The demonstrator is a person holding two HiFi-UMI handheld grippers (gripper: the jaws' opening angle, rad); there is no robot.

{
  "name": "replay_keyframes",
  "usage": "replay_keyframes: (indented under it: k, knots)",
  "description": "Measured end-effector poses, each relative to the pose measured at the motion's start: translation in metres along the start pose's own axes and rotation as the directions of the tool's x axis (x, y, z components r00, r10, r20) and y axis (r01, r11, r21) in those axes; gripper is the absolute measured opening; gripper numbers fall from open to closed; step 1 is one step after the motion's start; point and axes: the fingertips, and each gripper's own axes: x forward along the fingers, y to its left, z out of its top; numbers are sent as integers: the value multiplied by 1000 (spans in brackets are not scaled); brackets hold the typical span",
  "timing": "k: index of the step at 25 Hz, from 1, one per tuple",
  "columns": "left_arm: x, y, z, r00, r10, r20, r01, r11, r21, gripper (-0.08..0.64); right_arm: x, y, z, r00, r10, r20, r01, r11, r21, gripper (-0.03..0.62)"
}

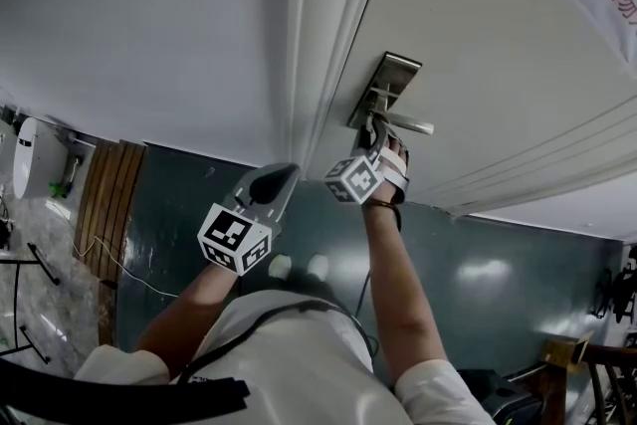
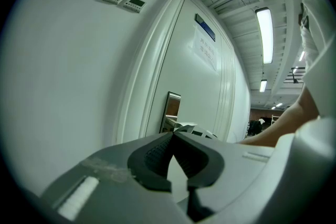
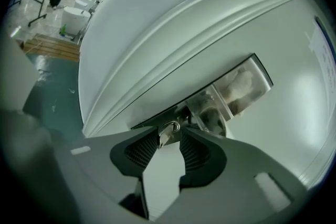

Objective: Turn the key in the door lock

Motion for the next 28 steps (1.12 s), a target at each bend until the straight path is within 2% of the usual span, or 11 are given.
replay_keyframes:
  k: [5,9,13,19,23,28]
  knots:
    - [2,-5,0,1000,-9,3,9,1000,0,5,-20,-4,3,996,40,78,-52,986,156,146]
    - [9,-12,1,1000,-25,7,25,1000,0,5,-50,-5,8,977,75,198,-131,949,286,137]
    - [17,-21,4,999,-44,12,44,999,-1,5,-79,-15,7,962,61,265,-162,911,379,120]
    - [26,-33,9,997,-69,18,68,998,11,5,-129,-36,-1,923,38,384,-253,811,527,54]
    - [29,-40,14,997,-80,23,80,997,22,5,-157,-60,-11,903,-9,430,-290,726,624,26]
    - [28,-47,25,996,-84,43,83,996,31,5,-187,-81,-25,884,-58,463,-331,620,711,21]
